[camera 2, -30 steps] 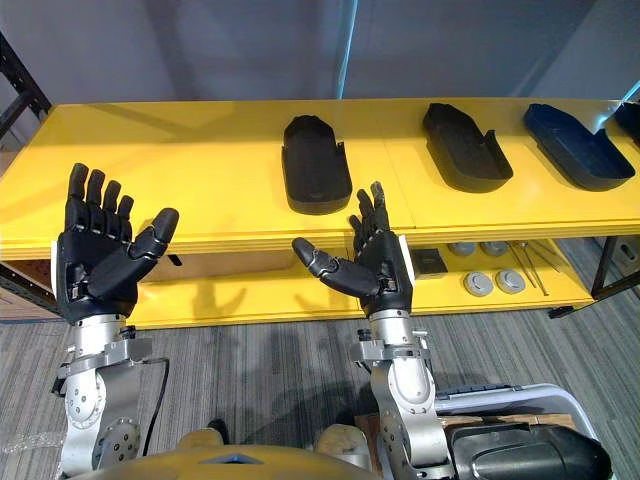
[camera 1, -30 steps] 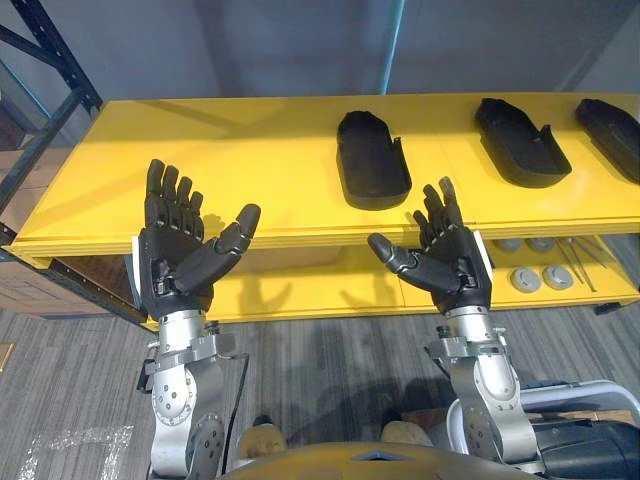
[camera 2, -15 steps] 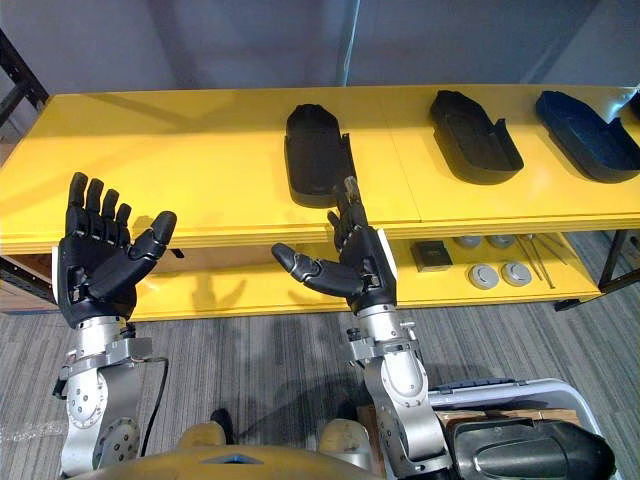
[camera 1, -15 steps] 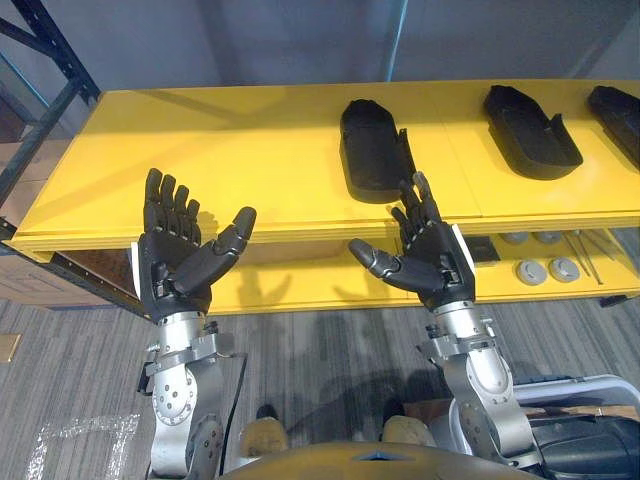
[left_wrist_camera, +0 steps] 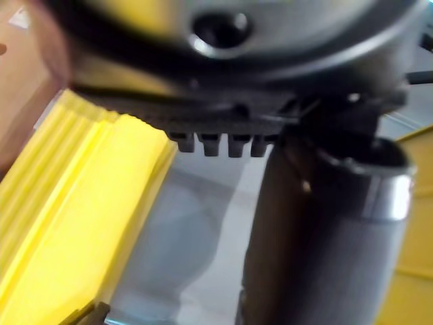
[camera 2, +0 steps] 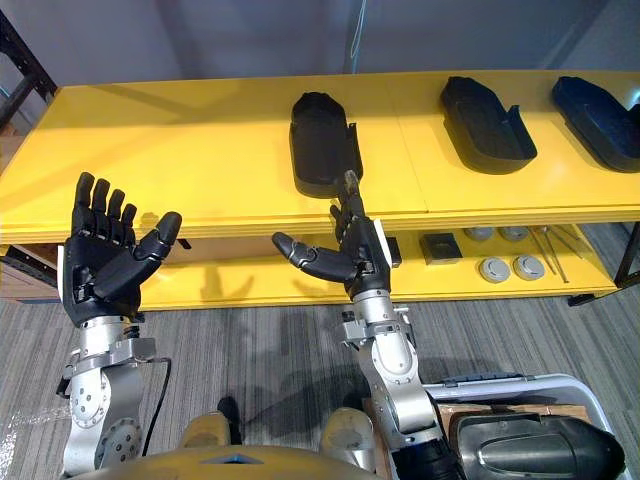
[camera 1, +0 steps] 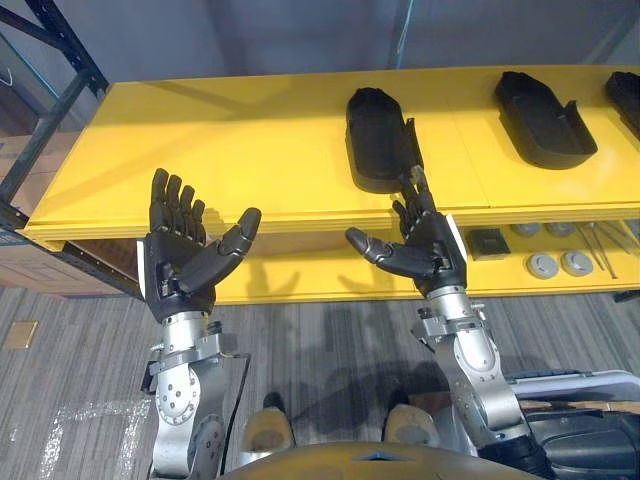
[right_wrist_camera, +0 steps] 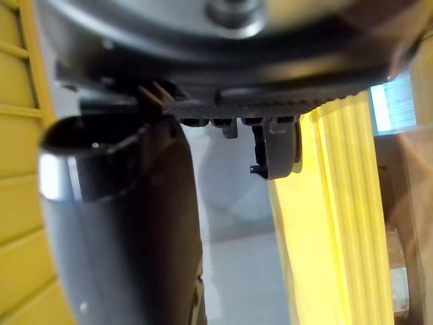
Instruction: Walk over and take three plastic housings, then place them on the shelf
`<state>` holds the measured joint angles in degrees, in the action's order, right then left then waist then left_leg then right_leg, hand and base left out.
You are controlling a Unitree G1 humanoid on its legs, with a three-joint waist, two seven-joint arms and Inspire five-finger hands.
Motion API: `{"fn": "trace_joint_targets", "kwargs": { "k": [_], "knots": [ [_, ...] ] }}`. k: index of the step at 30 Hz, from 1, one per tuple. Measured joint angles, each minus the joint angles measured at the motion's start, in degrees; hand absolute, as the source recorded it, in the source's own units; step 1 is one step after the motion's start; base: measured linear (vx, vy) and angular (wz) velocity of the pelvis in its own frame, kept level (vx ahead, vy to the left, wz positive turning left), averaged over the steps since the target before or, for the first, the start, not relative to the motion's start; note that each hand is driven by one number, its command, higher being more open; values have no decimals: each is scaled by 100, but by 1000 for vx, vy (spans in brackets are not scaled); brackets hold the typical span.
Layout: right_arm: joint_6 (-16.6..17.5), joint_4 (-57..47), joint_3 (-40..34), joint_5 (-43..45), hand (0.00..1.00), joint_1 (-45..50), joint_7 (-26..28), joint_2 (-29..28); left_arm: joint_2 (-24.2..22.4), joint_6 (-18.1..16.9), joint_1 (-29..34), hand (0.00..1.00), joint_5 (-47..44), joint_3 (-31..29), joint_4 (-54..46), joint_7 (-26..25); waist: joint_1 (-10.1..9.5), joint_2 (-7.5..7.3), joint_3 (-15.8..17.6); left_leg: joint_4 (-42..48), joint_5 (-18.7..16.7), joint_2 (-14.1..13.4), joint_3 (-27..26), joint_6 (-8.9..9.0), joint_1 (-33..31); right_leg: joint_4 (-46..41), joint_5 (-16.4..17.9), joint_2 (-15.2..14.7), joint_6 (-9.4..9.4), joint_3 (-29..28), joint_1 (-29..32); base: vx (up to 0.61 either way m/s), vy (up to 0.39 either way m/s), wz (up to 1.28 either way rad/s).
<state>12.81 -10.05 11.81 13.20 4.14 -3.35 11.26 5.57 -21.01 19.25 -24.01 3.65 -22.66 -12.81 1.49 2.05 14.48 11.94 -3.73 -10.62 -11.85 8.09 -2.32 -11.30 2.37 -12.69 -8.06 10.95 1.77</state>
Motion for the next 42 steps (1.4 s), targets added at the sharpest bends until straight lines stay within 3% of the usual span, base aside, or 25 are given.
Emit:
{"fn": "trace_joint_targets", "kwargs": {
  "k": [12,17,27,42],
  "knots": [
    [0,369,-88,-158,100,-591,-8,-5,-3,7,-172,100,15,-1,0,-34,-42,72,115,88,38,37,97,-18,-117,-308,107,-76,1,42,155,-22,-4,3],
    [-1,589,-160,-178,100,-944,-70,-15,-18,12,-172,100,15,-3,0,-23,-72,179,181,80,83,74,124,-34,-117,-432,148,-126,-1,52,198,-19,-9,2],
    [-209,1087,-343,-408,100,-1382,-241,-85,-27,16,-165,100,14,-12,1,-2,-124,182,202,26,164,115,200,-50,-112,-466,145,-165,-6,121,175,-21,-7,3],
    [-229,2288,-586,-603,100,-2417,-453,-82,-121,105,-169,100,5,-22,16,148,-153,248,256,-349,427,207,331,-54,85,-461,143,-236,-8,286,36,-29,-8,5]
  ]
}}
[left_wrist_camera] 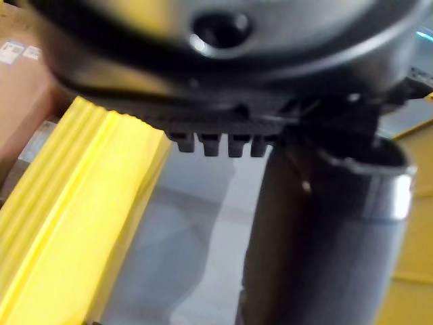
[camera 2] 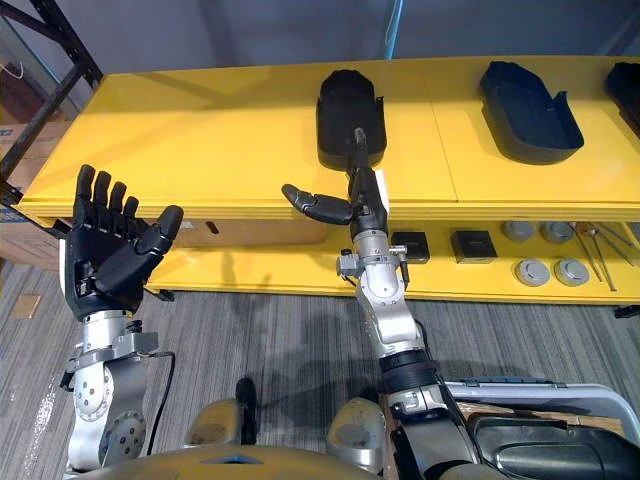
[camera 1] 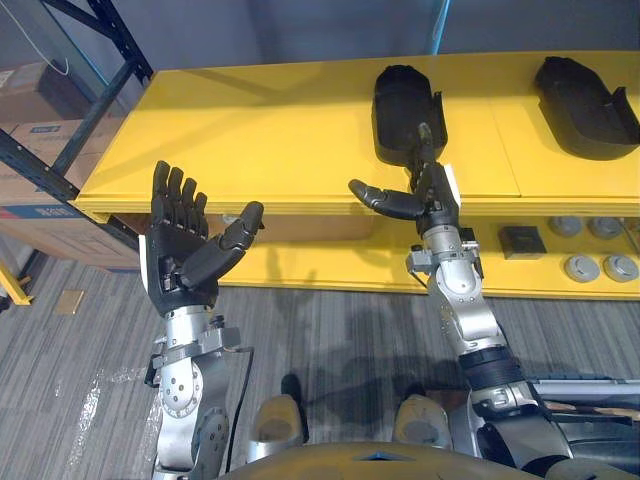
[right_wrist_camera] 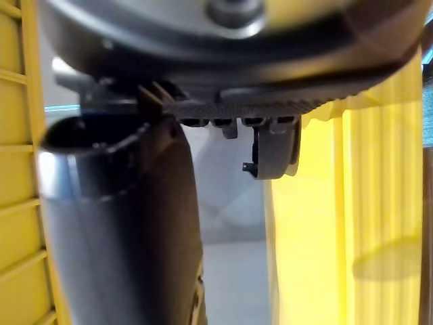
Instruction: Walk over and take three plastic housings, then place them on the shelf
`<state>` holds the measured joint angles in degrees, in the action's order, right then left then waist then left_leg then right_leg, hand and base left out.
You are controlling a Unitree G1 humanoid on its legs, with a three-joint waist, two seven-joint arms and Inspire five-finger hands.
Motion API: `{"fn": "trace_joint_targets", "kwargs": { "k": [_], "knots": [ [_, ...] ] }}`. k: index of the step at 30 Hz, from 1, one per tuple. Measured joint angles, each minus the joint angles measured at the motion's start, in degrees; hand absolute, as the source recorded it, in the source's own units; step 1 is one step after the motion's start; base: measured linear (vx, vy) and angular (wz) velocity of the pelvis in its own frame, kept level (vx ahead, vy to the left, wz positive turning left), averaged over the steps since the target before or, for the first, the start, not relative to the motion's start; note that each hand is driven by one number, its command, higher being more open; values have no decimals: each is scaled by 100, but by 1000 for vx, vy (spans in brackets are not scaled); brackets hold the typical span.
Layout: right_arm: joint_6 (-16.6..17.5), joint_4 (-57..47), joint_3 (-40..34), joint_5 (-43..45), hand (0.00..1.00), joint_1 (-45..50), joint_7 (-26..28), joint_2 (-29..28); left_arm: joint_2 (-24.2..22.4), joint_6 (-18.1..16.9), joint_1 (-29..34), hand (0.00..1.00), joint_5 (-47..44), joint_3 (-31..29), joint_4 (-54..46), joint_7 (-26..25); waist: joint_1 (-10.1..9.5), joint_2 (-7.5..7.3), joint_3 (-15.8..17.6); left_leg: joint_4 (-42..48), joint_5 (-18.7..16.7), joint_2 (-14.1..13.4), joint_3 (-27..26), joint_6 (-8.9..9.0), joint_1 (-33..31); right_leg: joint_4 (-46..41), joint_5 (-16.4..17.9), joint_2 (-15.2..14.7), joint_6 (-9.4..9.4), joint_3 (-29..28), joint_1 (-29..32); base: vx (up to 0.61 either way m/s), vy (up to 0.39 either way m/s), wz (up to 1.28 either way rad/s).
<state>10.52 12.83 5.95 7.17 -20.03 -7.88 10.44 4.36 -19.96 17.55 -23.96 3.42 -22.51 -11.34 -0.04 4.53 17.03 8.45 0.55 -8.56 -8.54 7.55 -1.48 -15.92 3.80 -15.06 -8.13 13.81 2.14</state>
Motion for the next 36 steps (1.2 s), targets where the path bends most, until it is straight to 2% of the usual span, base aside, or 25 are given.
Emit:
{"fn": "trace_joint_targets", "kwargs": {
  "k": [15,18,19,22,23,24,27,32,35,36],
  "knots": [
    [11,62,4,-55,100,-109,-3,-10,-13,22,-7,100,-33,1,71,423,-12,44,0,-327,149,-2,-2,25,138,223,-69,52,-16,73,-103,-2,-6,1],
    [9,-604,85,-197,100,371,14,-17,-76,4,-27,100,-43,2,65,537,-29,63,-70,-508,191,-27,-66,37,231,495,-202,134,-19,45,-209,49,-3,-9],
    [10,-1198,136,-184,100,762,73,-19,-127,-16,-59,100,-44,1,62,552,-28,59,-75,-585,196,-33,-108,41,286,629,-270,162,-27,35,-268,100,4,-9],
    [17,-2166,156,-10,100,1515,297,-30,-131,-17,-200,100,-54,6,62,550,28,-29,-237,-688,197,-36,-232,40,362,875,-372,202,-45,-26,-337,86,14,-15],
    [30,-2406,127,145,100,1775,351,-68,-129,-28,-290,100,-54,9,62,546,56,-104,-333,-733,195,-37,-274,42,422,966,-397,221,-53,-55,-397,105,9,-18],
    [61,-2546,81,271,100,1985,368,-128,-127,-34,-387,100,-54,14,62,539,110,-194,-442,-797,189,-40,-321,50,501,1035,-406,236,-57,-80,-448,94,1,-15],
    [95,-2817,-128,476,100,2403,505,-245,-117,-73,-582,100,-42,17,63,521,191,-323,-625,-894,165,-42,-455,75,609,1135,-436,257,-70,-181,-476,61,4,-19],
    [132,-3127,-423,524,100,3089,754,-246,-115,-115,-648,100,-42,7,62,393,264,-353,-761,-978,129,-42,-606,83,718,1248,-474,283,-78,-311,-494,12,7,-15],
    [126,-3127,-514,502,100,3340,616,-251,-115,-115,-620,100,-45,5,62,389,328,-351,-762,-981,124,-60,-697,89,711,1304,-528,316,-63,-394,-444,-4,4,-20],
    [127,-3126,-804,437,100,3785,-23,-548,-116,-115,-566,100,-97,15,62,383,368,-348,-765,-981,100,-68,-902,93,729,1307,-560,336,-70,-585,-313,2,18,-52]
  ]
}}
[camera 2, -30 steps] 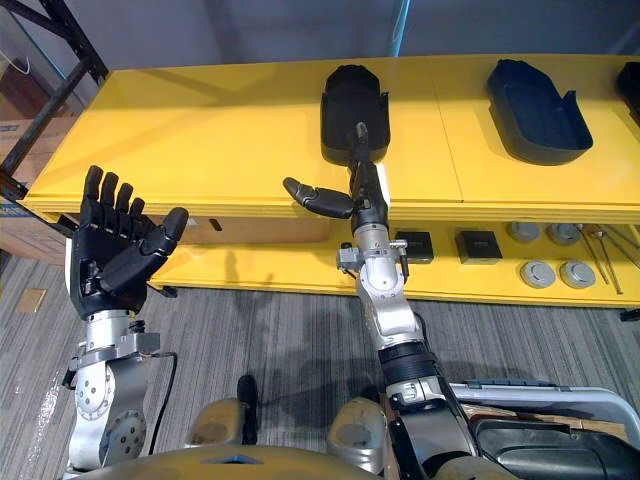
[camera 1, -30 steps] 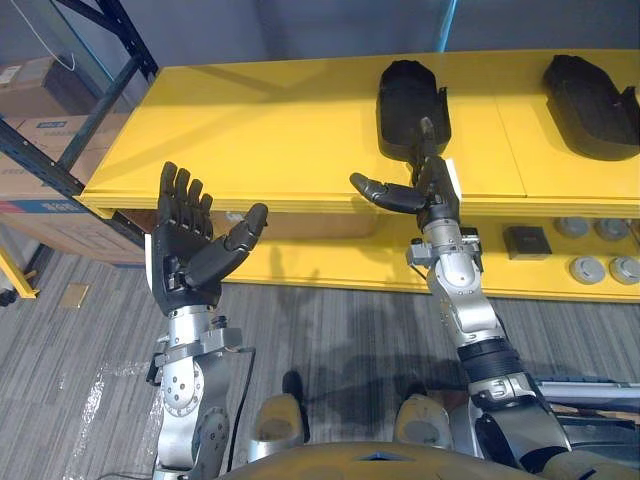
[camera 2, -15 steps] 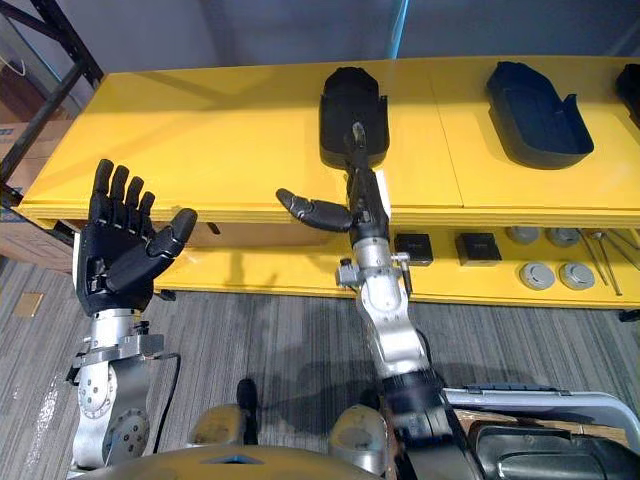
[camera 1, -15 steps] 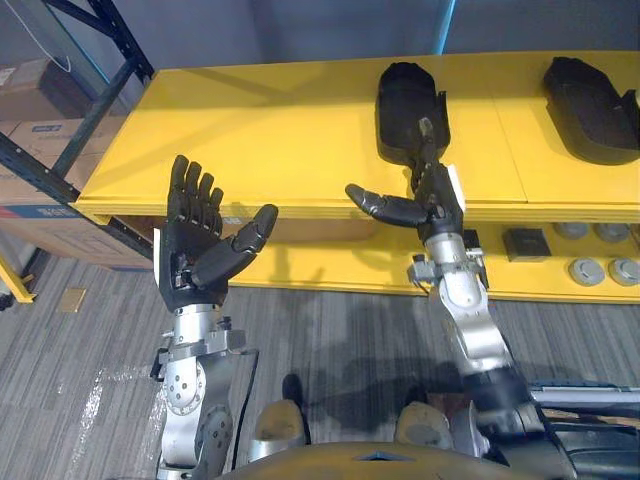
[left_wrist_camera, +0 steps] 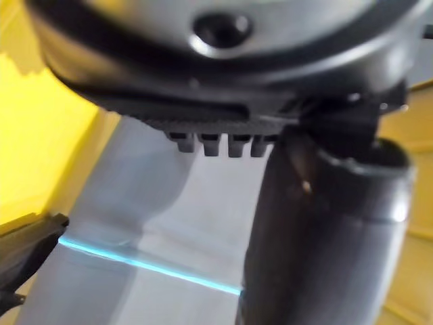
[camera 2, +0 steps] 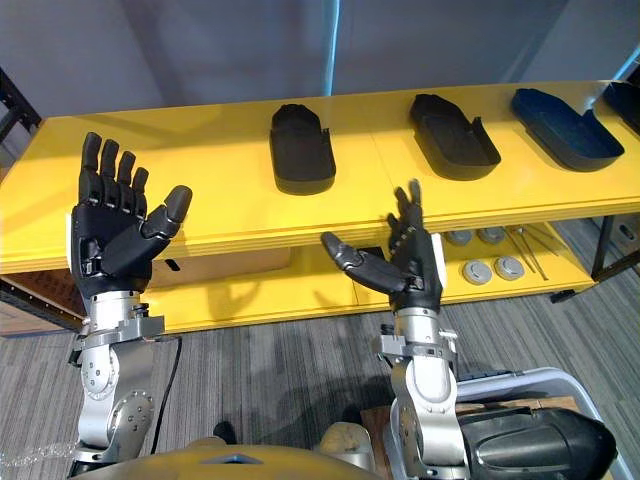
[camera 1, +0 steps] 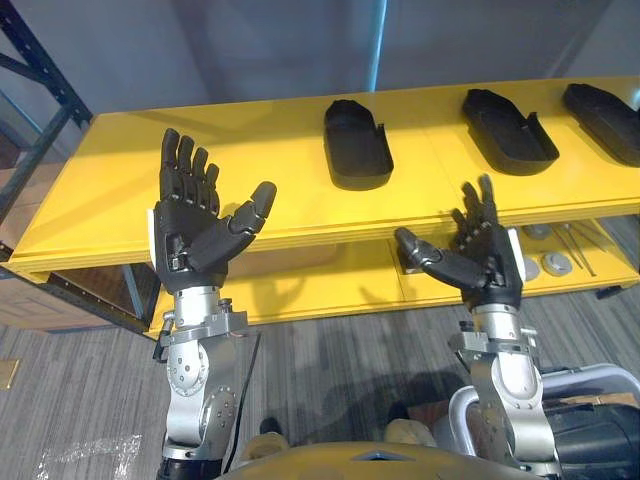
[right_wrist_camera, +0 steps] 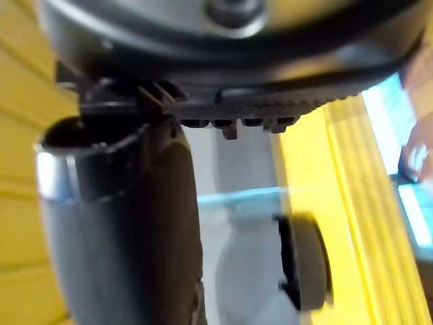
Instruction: Walk over and take three plastic housings, then place them on the shelf
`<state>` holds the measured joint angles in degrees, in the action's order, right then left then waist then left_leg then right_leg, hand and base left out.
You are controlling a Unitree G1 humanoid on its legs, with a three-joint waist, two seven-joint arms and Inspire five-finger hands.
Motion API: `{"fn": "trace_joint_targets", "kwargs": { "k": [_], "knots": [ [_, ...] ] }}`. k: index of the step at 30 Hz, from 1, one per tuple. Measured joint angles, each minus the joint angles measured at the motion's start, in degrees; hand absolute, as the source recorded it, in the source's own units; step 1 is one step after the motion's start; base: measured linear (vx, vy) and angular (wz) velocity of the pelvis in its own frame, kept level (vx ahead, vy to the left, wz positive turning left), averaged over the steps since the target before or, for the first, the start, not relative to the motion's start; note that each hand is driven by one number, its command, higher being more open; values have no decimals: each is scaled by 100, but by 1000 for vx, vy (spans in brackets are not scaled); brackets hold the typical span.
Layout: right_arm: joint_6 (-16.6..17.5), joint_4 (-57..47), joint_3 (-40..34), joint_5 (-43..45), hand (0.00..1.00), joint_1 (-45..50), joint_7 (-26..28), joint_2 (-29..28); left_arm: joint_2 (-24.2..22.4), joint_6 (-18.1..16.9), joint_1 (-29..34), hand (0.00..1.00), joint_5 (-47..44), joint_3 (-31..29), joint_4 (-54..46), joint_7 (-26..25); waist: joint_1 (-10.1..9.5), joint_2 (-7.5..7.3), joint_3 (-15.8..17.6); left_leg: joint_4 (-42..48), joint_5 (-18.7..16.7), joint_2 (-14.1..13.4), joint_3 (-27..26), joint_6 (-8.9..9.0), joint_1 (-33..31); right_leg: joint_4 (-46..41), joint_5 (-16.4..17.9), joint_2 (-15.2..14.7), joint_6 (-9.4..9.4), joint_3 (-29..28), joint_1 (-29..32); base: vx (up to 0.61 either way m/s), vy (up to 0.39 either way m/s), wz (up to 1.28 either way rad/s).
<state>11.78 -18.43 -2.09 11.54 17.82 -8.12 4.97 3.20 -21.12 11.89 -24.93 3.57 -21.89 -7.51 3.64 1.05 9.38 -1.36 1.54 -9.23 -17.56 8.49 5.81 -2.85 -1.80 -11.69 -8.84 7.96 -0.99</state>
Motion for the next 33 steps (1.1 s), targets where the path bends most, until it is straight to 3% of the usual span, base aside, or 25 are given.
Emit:
{"fn": "trace_joint_targets", "kwargs": {
  "k": [5,7,10,13,14,16,17,18,19,21,23,24,27,31,33],
  "knots": [
    [8,5,-197,1,100,279,-480,-134,-6,-4,169,100,-197,22,-8,44,161,-15,-60,50,-130,-32,-361,27,129,75,-68,68,-1,-342,114,12,21,-47],
    [54,40,-134,-252,100,357,-591,-135,2,1,295,100,-278,102,-21,42,73,-24,-79,366,-421,-173,-891,102,243,253,-235,226,25,-862,183,32,11,-121],
    [237,39,-194,-456,100,382,-624,-86,9,30,297,100,-304,332,-28,31,297,7,-120,1005,-845,-348,-1141,115,131,481,-422,333,28,-1252,203,22,5,-78],
    [309,40,-176,-442,100,358,-603,150,6,36,228,100,-416,479,-35,-41,276,71,-151,1537,-1347,-391,-630,5,25,516,-529,534,19,-1807,376,-19,39,-105],
    [337,40,-175,-432,100,359,-553,215,8,36,166,100,-419,459,-35,-152,271,77,-150,1828,-1554,-389,-292,-107,-69,512,-573,615,10,-2040,440,-40,72,-101],
    [408,43,-166,-292,100,334,-257,307,8,35,191,100,-374,374,-44,-480,228,78,-136,2341,-1937,-295,451,-494,-184,507,-623,741,29,-2484,510,-71,123,-112],
    [432,50,-149,-189,100,305,-147,364,6,35,220,100,-368,336,-52,-560,199,91,-136,2429,-2061,-246,672,-566,-197,507,-617,779,42,-2599,538,-89,131,-96],
    [480,66,-93,-137,100,235,-15,464,2,35,250,100,-356,284,-76,-676,136,135,-151,2510,-2318,-167,1015,-623,-257,501,-628,840,61,-2733,636,-132,172,-94],
    [507,108,-10,2,100,24,137,609,4,35,309,100,-343,159,-184,-781,65,199,-147,2544,-2640,-27,1336,-448,-331,496,-672,875,119,-2803,807,-196,235,-89],
    [527,249,144,149,100,-271,311,655,2,34,407,100,-347,-31,-338,-836,-14,116,-127,2643,-2654,145,1273,-447,-512,490,-632,738,254,-2808,1026,-196,230,-52],
    [530,451,284,283,100,-541,369,662,-13,7,406,100,-365,-144,-356,-837,-89,150,-91,2746,-2611,169,1338,-489,-759,23,-535,697,391,-2593,1348,-67,90,16],
    [526,581,424,285,100,-711,355,680,-19,6,388,100,-406,-192,-349,-817,-126,135,33,2972,-2613,275,1490,-411,-827,-385,-474,654,273,-2437,1429,-20,38,47],
    [486,693,702,296,100,-740,103,635,-120,-22,403,100,-439,-173,-349,-517,-327,285,245,3605,-2779,262,1871,-354,-1045,-1115,-288,686,-44,-2130,1580,-17,19,48],
    [388,457,777,321,100,90,-44,-65,-78,-44,584,100,-687,-5,-366,76,-354,197,378,3976,-2985,242,1820,-459,-994,-1394,-380,677,13,-1989,1521,-82,57,-5],
    [390,253,760,355,100,678,137,-214,-5,-54,840,100,-884,246,-465,258,-339,100,458,4053,-3049,157,1473,-553,-856,-1189,-773,628,85,-1764,1446,-180,110,-82]
  ]
}}
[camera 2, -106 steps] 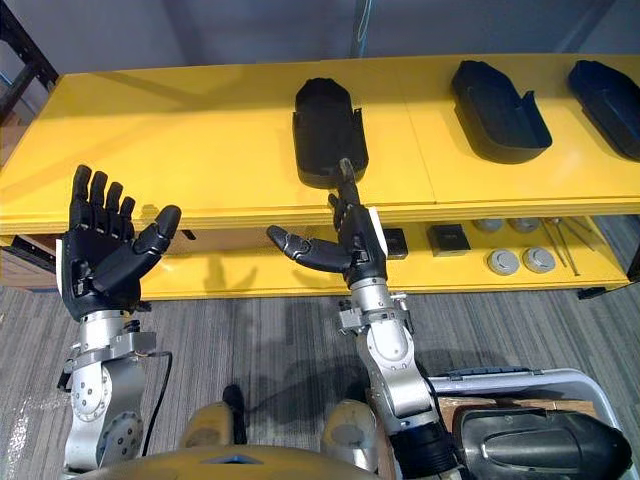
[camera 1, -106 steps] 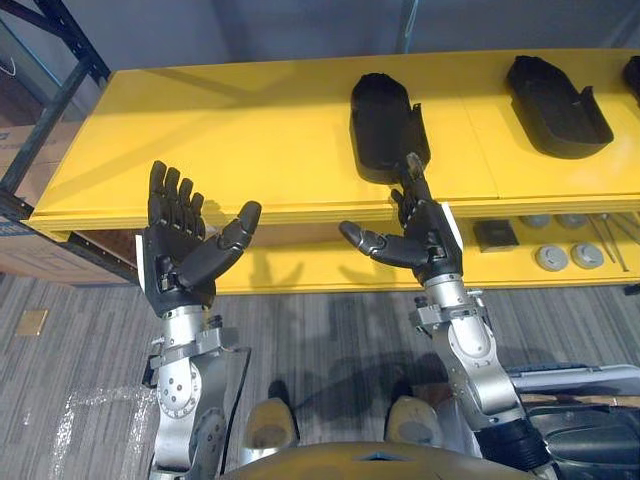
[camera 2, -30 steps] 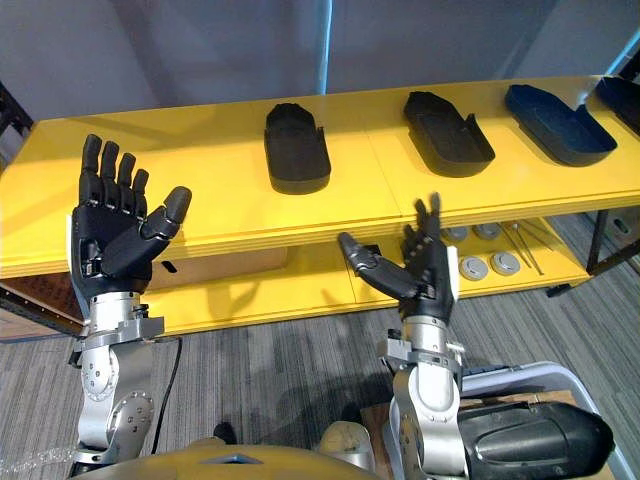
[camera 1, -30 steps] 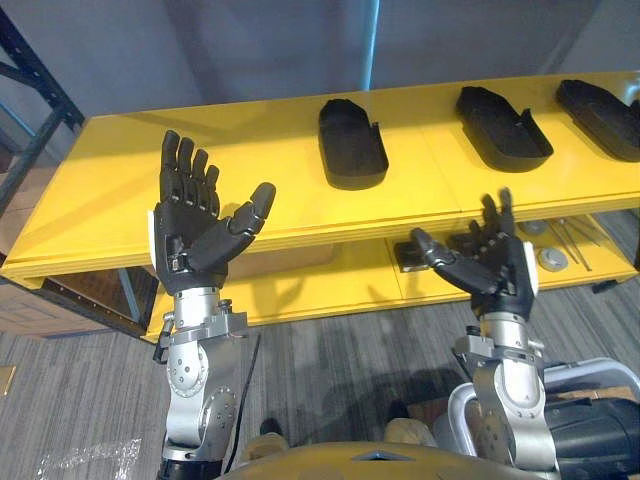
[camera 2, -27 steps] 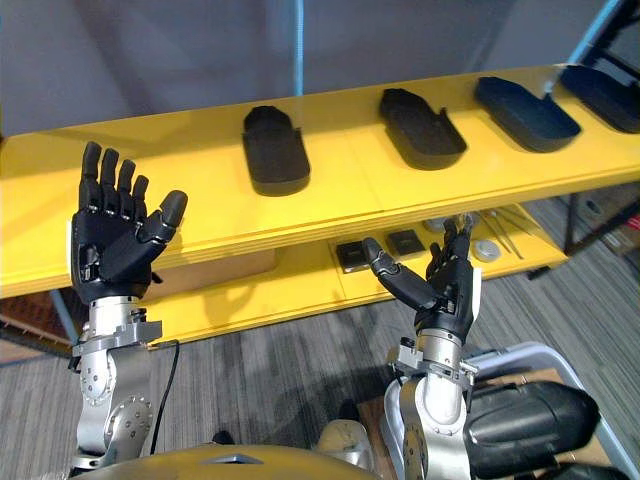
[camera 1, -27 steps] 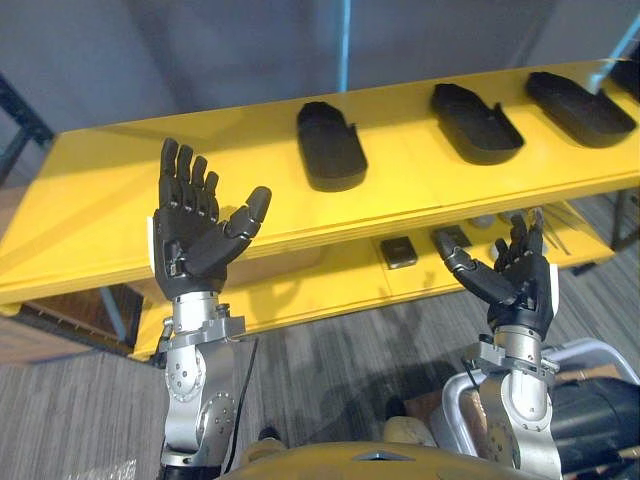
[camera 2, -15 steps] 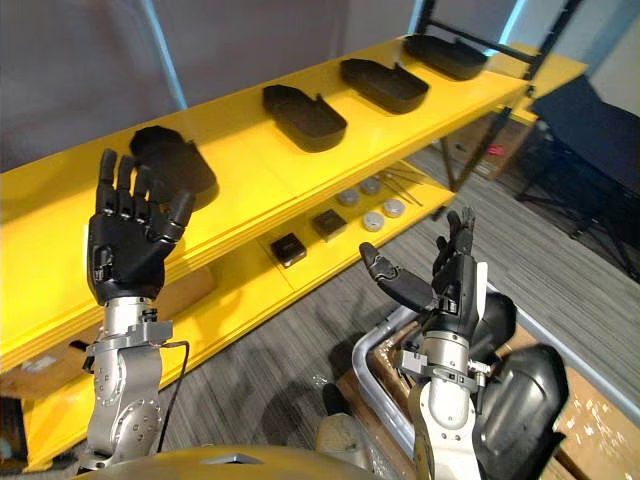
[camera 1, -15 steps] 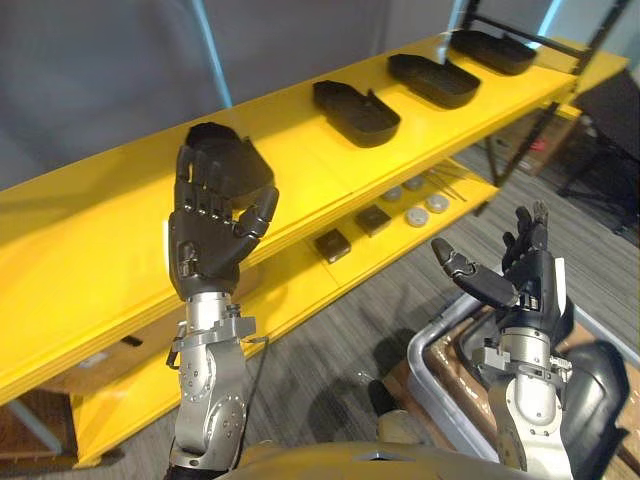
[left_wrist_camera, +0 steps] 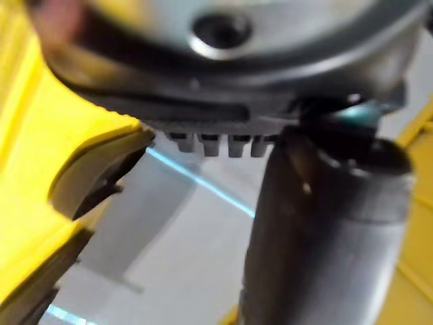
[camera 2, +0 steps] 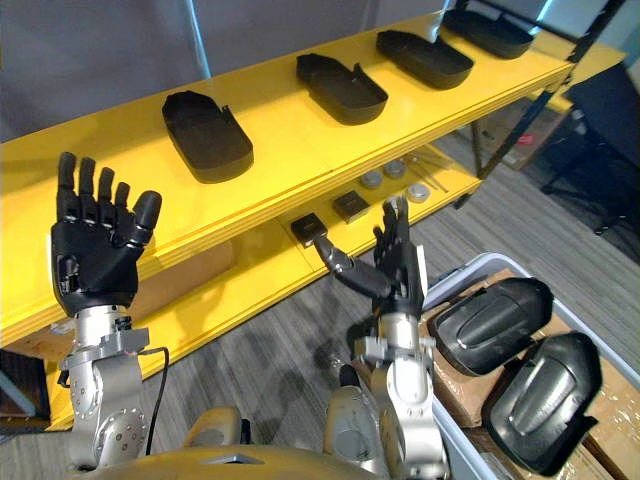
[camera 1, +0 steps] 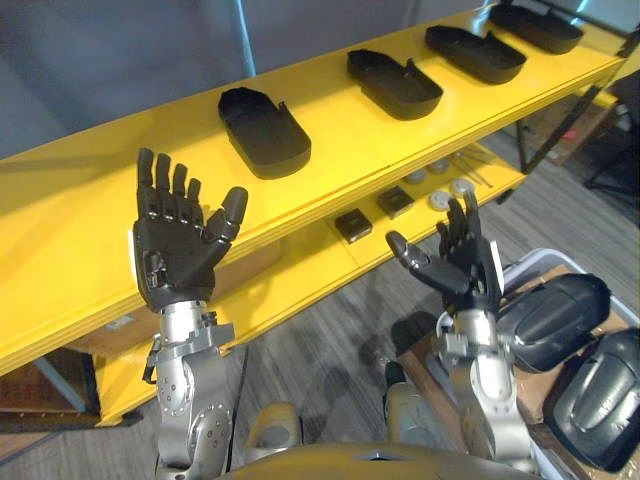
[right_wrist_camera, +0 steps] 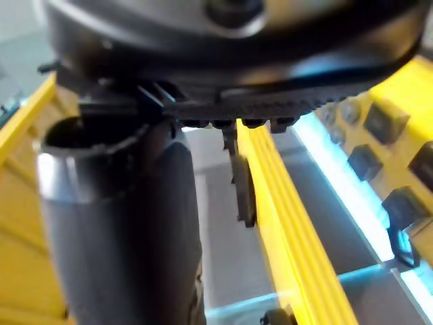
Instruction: Walk over and take three plastic housings, then place them on the shelf
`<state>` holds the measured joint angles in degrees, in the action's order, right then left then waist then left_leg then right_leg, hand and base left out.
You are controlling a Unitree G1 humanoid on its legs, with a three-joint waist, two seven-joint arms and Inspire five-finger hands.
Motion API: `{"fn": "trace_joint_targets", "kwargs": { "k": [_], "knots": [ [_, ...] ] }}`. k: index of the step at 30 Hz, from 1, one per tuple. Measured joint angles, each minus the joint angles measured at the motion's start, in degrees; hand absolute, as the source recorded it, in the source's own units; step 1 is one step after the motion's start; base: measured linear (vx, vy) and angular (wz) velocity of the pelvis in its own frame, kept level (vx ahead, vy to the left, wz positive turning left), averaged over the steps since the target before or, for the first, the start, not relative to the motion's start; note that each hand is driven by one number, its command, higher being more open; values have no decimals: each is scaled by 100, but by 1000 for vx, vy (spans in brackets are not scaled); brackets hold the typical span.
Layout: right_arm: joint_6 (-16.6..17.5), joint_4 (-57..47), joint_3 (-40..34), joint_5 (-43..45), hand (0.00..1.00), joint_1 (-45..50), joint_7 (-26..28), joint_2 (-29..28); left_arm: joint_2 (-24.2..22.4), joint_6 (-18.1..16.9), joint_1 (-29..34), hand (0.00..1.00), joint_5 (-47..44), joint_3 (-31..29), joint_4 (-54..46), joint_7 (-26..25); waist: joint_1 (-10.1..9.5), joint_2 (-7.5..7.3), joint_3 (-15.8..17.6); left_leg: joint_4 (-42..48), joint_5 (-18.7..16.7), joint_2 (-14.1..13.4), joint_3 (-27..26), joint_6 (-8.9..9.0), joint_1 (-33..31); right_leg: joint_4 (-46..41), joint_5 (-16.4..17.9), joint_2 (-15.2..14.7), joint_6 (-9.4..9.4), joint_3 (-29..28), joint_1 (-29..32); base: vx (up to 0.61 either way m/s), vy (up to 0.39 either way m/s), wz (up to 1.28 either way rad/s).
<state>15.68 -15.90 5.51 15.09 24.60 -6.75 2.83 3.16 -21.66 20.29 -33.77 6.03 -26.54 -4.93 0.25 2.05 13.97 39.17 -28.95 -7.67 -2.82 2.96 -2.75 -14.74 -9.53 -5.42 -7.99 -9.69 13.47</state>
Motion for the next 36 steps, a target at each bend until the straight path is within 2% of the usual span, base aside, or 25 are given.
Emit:
{"fn": "trace_joint_targets", "kwargs": {
  "k": [2,3,4,5,6,8,10,11,12,13,15,16,19,20,23,24,25,26,27,29,31,32,33,35,36],
  "knots": [
    [8,-62,-106,264,100,298,296,46,69,-13,36,100,18,261,-20,-29,45,-62,89,-275,227,-91,-491,-184,29,578,-864,-38,178,533,-29,-313,101,-97],
    [17,-62,-126,389,100,284,366,112,141,-28,-40,100,17,359,45,-42,178,-130,87,-551,474,-94,-621,-240,36,-99,-364,-115,349,867,74,-290,73,-68],
    [54,-63,-135,388,100,284,376,137,166,-35,-86,100,17,410,82,-44,220,-139,80,-717,609,-95,-656,-244,56,-460,-83,-161,420,981,75,-205,46,-37],
    [150,-63,-138,379,100,275,351,152,205,-61,-170,100,17,482,127,-43,238,-141,80,-999,827,-96,-702,-246,103,-963,272,-222,364,1037,33,-184,37,-25],
    [259,-59,-130,351,100,188,261,146,245,-80,-309,100,17,496,143,-35,260,-144,72,-1406,1158,-102,-735,-230,110,-1658,713,-367,445,1124,-53,-168,9,-23],
    [267,-22,-120,329,100,-45,101,147,247,-86,-460,100,14,418,143,-37,264,-181,49,-1765,1434,-109,-792,-231,-11,-2323,1002,-573,580,1159,-197,-169,-69,-20],
    [267,112,-74,324,100,-331,-6,158,243,-86,-495,100,0,232,146,-41,244,-296,-11,-1911,1642,-135,-923,-123,-142,-2614,955,-912,690,1300,-347,-154,-185,-40],
    [266,236,-35,321,100,-475,-25,174,274,-89,-508,100,-17,154,154,-50,211,-287,-4,-1895,1728,-186,-985,-16,-201,-2455,969,-946,664,1430,-342,-166,-231,-70],
    [255,418,-13,244,100,-607,-116,202,231,-83,-519,100,-38,151,171,-59,166,-189,-31,-2065,1845,-207,-1003,28,-214,-2434,895,-881,743,1764,-227,-126,-161,-63],
    [248,487,-14,129,100,-649,-173,199,245,-82,-536,100,-37,207,166,-44,154,-174,-40,-2227,1930,-203,-989,0,-160,-2391,872,-862,780,1808,-192,-101,-124,-63],
    [243,646,-30,79,100,-564,-293,177,269,-82,-675,100,-33,350,154,33,140,-187,-38,-2764,2251,-303,-1215,154,134,-2112,844,-749,816,1888,-198,-79,-116,-64],
    [242,648,-32,79,100,-537,-303,171,280,-82,-706,100,-34,349,153,35,142,-210,-48,-2806,2282,-319,-1282,157,148,-2040,844,-717,816,1897,-192,-95,-71,-74],
    [248,642,-38,89,100,-307,-292,64,398,-75,-815,100,-82,434,157,39,166,-305,-123,-3043,2469,-559,-1728,170,142,-1072,709,-474,566,1849,-329,-73,-24,-75],
    [250,637,-35,94,100,-207,-261,23,454,-70,-874,100,-198,501,198,53,182,-415,-135,-3040,2530,-582,-1883,173,113,-955,960,-495,607,1828,-375,-63,-95,-39],
    [273,638,-7,108,100,58,-83,-37,454,-80,-832,100,-351,553,571,51,235,-611,-235,-2531,2542,-656,-1943,169,-98,-988,1461,-825,160,2064,-784,-40,-148,-15],
    [286,638,3,116,100,53,-31,-34,450,-88,-838,100,-419,561,631,32,231,-635,-244,-2394,2533,-715,-1939,181,-182,-929,1573,-846,164,2221,-843,-102,-264,-20],
    [327,638,30,221,100,-60,91,7,409,-97,-839,100,-434,580,779,-67,206,-691,-267,-2138,2519,-917,-1932,220,-363,-590,1793,-704,59,2619,-897,-119,-241,-35],
    [327,639,47,229,100,-106,122,75,344,-98,-838,100,-434,593,863,-97,167,-617,-246,-2092,2514,-990,-1932,277,-401,-400,1809,-604,72,2716,-948,-203,-327,-56],
    [326,650,64,212,100,-302,60,294,180,-65,-838,100,-446,673,1048,-104,168,-325,-107,-2077,2531,-1207,-1839,316,-413,-96,1669,-333,222,2735,-1063,-188,-228,-45],
    [314,846,73,211,100,-500,-168,582,-32,81,-650,100,-497,959,1186,-77,170,-88,-43,-2004,2635,-1217,-1379,377,-397,89,1512,-153,355,2441,-1034,-210,-148,-73],
    [247,984,30,353,100,-575,-282,695,-37,101,-377,100,-479,1217,1177,141,134,5,-79,-1724,2299,-928,-970,385,-351,304,1451,-113,328,2080,-984,-107,-8,-111],
    [211,986,-134,440,100,-514,-421,841,-20,115,-269,100,-384,1269,1038,262,177,206,-143,-1887,1914,-570,-891,211,-319,474,1351,-129,333,1918,-802,-91,129,-106],
    [165,1061,-183,438,100,-526,-522,866,31,117,-300,100,-385,1224,960,262,168,225,-144,-2243,1844,-473,-929,288,-187,406,1290,-158,299,1845,-616,-85,143,-87],
    [0,1157,-243,402,100,-529,-698,870,145,269,-403,100,-343,1123,962,163,155,124,-78,-2377,1897,-287,-1043,253,-167,397,1190,-273,242,1729,-451,-88,93,-34],
    [-83,1249,-235,351,100,-545,-775,860,247,370,-403,100,-223,1066,1016,93,142,55,-22,-2358,1895,-273,-1111,247,-165,493,982,-323,235,1707,-455,-55,82,-24]
  ]
}}
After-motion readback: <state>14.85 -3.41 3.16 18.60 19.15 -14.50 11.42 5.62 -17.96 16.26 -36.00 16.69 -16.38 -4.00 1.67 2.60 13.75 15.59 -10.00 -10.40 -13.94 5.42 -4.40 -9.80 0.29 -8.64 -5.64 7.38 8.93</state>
